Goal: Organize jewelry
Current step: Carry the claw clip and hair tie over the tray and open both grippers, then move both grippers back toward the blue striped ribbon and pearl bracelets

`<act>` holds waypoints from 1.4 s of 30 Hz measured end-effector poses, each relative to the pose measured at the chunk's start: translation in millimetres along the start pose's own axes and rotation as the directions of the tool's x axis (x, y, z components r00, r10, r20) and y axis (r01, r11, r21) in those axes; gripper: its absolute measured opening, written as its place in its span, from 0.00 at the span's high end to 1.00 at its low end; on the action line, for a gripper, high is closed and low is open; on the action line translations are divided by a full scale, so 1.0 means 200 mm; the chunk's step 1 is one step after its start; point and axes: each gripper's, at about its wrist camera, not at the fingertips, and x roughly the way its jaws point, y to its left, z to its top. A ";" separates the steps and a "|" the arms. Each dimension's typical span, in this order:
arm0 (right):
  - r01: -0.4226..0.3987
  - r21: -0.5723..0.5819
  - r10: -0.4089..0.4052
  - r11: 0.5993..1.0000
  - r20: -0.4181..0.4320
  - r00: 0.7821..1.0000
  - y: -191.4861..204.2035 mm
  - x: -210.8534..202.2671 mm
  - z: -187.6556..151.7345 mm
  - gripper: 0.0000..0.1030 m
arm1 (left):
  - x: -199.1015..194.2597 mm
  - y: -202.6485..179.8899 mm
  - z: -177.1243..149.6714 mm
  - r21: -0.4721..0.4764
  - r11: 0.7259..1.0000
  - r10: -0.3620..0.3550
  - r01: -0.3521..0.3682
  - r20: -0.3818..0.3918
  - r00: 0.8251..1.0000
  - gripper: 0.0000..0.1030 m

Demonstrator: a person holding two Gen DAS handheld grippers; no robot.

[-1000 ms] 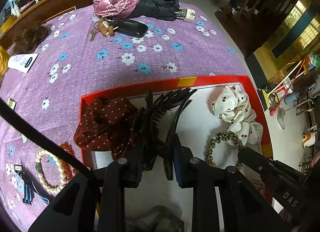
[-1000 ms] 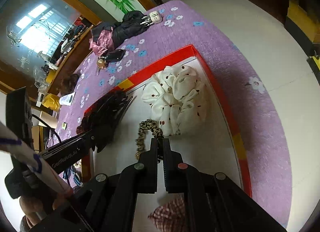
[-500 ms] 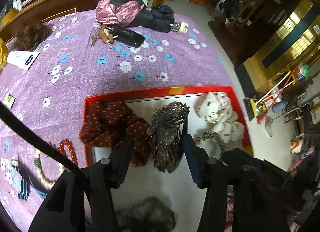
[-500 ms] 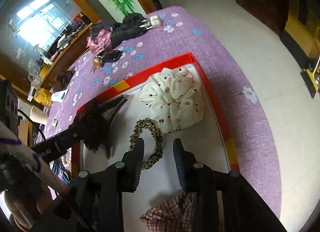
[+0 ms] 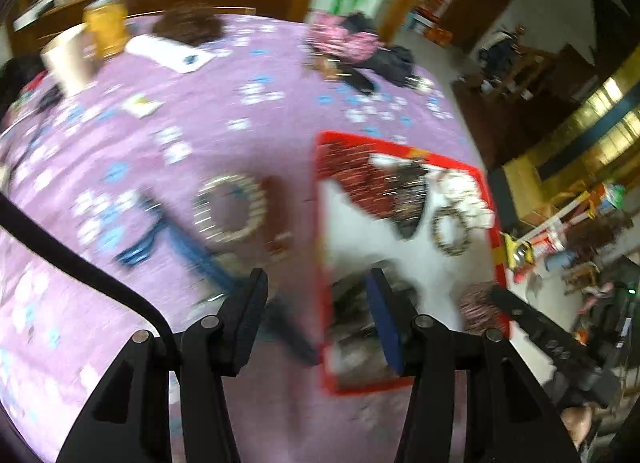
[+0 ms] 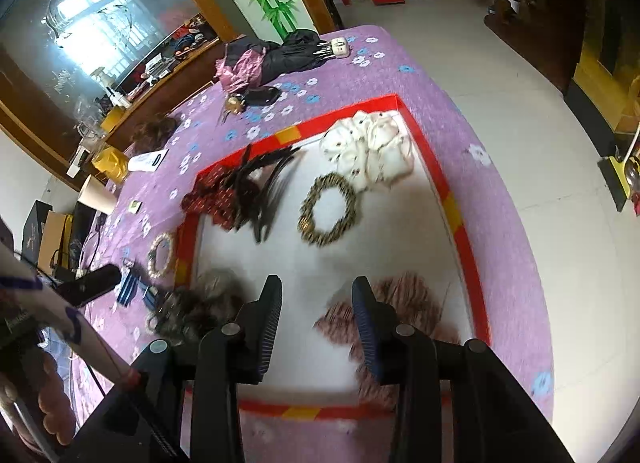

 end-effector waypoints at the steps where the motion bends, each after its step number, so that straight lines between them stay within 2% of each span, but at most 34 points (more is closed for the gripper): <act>1: 0.000 -0.005 0.000 1.000 0.002 1.000 0.02 -0.01 -0.03 0.62 | -0.02 0.05 -0.03 -0.013 1.000 0.029 -0.029 0.014 0.999 0.52; 4: -0.004 -0.031 0.004 1.000 0.005 1.000 0.12 -0.05 -0.11 0.62 | -0.09 0.22 -0.13 -0.042 0.992 0.120 -0.118 0.047 0.992 0.52; 6: -0.013 -0.056 0.013 0.998 0.001 1.000 0.20 -0.06 -0.16 0.62 | -0.11 0.32 -0.18 -0.074 0.986 0.151 -0.148 0.045 0.988 0.52; 12: -0.043 -0.125 0.040 0.991 -0.027 0.999 0.44 -0.04 -0.27 0.62 | -0.16 0.64 -0.31 -0.184 0.971 0.154 -0.151 -0.003 0.988 0.52; 20: -0.062 -0.202 0.041 0.977 -0.107 0.993 0.72 0.11 -0.39 0.62 | -0.22 0.82 -0.36 -0.174 0.965 0.202 -0.195 0.021 0.979 0.52; 26: 0.022 -0.292 -0.058 0.956 -0.115 0.992 0.90 0.22 -0.45 0.62 | -0.23 0.90 -0.37 -0.148 0.966 0.218 -0.212 0.020 0.976 0.52; 34: 0.126 -0.337 -0.169 0.933 -0.104 0.980 1.00 0.31 -0.47 0.62 | -0.21 0.98 -0.34 -0.126 0.967 0.228 -0.224 0.020 0.973 0.52; 42: 0.257 -0.377 -0.299 0.890 -0.059 0.952 1.04 0.35 -0.45 0.62 | -0.17 1.00 -0.30 -0.102 0.969 0.229 -0.226 0.018 0.973 0.52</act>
